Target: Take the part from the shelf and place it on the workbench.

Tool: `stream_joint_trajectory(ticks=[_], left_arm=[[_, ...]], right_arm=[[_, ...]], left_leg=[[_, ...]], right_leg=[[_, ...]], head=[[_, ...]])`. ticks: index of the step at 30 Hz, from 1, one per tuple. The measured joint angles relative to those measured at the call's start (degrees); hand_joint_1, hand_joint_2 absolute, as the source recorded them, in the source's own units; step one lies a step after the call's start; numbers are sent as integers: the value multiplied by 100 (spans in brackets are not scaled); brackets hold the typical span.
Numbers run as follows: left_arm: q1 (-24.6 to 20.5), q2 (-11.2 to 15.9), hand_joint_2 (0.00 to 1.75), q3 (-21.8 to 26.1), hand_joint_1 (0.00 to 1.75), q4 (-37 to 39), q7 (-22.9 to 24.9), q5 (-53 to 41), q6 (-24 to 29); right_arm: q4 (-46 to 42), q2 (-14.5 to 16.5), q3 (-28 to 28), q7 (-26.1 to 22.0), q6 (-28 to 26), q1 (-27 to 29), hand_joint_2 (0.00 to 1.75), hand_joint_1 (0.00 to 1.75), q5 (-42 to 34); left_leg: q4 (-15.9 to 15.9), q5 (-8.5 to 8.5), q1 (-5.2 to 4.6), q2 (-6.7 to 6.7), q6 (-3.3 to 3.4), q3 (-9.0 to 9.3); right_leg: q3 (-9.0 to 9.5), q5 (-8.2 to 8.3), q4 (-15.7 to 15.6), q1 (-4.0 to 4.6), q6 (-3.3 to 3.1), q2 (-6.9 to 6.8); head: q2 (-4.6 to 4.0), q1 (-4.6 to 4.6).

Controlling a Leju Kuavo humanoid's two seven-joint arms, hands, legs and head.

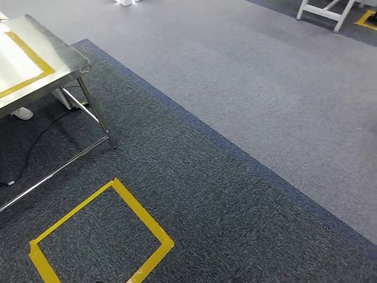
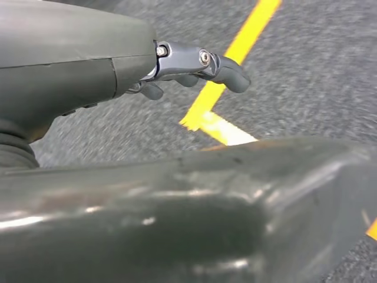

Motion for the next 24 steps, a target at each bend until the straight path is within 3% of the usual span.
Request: stream_joint_trajectory(ticks=[2, 4, 6, 8, 10, 11, 12, 14, 16, 17, 19, 21, 23, 24], left_arm=[[-1, -1, 0, -1, 0, 7, 91, -5, 0], [-5, -8, 0, 2, 0, 10, 177, 18, -2], [-3, -18, 0, 16, 0, 11, 229, 36, -2], [16, -30, 0, 37, 0, 11, 268, 56, -4], [37, -35, 0, 61, 0, 11, 292, 80, -13], [35, -33, 0, 74, 0, 11, 290, 87, -19], [30, -31, 0, 85, 0, 11, 278, 87, -28], [19, -32, 0, 95, 0, 11, 243, 88, -44], [17, -31, 0, 103, 0, 11, 209, 87, -51], [15, -28, 0, 109, 0, 11, 191, 87, -52], [6, -25, 0, 118, 0, 11, 160, 85, -55], [3, -19, 0, 124, 0, 11, 143, 79, -63], [19, -9, 0, 129, 0, 11, 135, 72, -75], [35, -5, 0, 131, 0, 11, 133, 70, -80]], right_arm=[[0, 1, 0, 22, 15, -7, 0, 0, 3], [2, 1, 0, 50, 22, 12, 0, 0, 5], [4, -1, 0, 70, 21, 20, 0, 0, 7], [4, -1, 0, 80, 21, 7, 0, 0, 17], [4, -1, 0, 93, 31, 11, 0, 0, 32], [4, -1, 0, 98, 35, 18, 0, 0, 39], [4, -1, 0, 103, 39, 25, 0, 0, 45], [4, -1, 0, 105, 41, 22, 0, 0, 54], [3, -1, 0, 103, 44, 5, 0, 0, 55], [3, -1, 0, 102, 45, 4, 0, 0, 54], [4, -1, 0, 99, 48, 18, 0, 0, 50], [3, -1, -1, 98, 53, 22, 0, 0, 46], [2, -1, -2, 91, 60, 13, 0, 0, 42], [2, -1, -2, 88, 62, 9, 0, 0, 39]], left_leg=[[-237, 13, 4, -160, 28, 75], [-294, 37, 10, -38, 73, 74], [-359, 82, 31, 120, 138, 77], [-382, 97, 23, 308, 172, 72], [-380, 95, 11, 504, 179, 67], [-379, 92, 9, 588, 177, 66], [-378, 88, 9, 661, 172, 70], [-376, 69, 1, 789, 142, 93], [-361, 43, -27, 893, 84, 116], [-355, 38, -40, 940, 54, 123], [-350, 26, -33, 1008, -3, 134], [-190, -127, -6, 822, -59, 85], [422, -502, 9, 524, -87, -159], [829, -688, 10, 452, -87, -332]], right_leg=[[-80, 26, 25, -15, 78, 134], [-179, 55, 23, -32, 164, 220], [-324, -90, 214, -17, 219, -4], [-628, -464, 861, -12, 268, -357], [-919, -722, 1520, -30, 312, -488], [-929, -697, 1586, -40, 326, -514], [-823, -575, 1428, -49, 331, -544], [-358, -245, 626, -48, 318, -749], [-17, -88, 43, -22, 250, -929], [20, -92, -31, -4, 212, -947], [-2, -62, -30, 1, 140, -823], [-15, -27, -48, -18, 71, -711], [-23, -1, -56, -27, 15, -584], [-29, 5, -56, -20, -3, -507]], head=[[0, 0], [0, -3], [0, 28], [0, 68], [0, 76], [0, 76], [0, 78], [0, 81], [0, 72], [0, 67], [0, 59], [0, 44], [0, 16], [0, 10]])
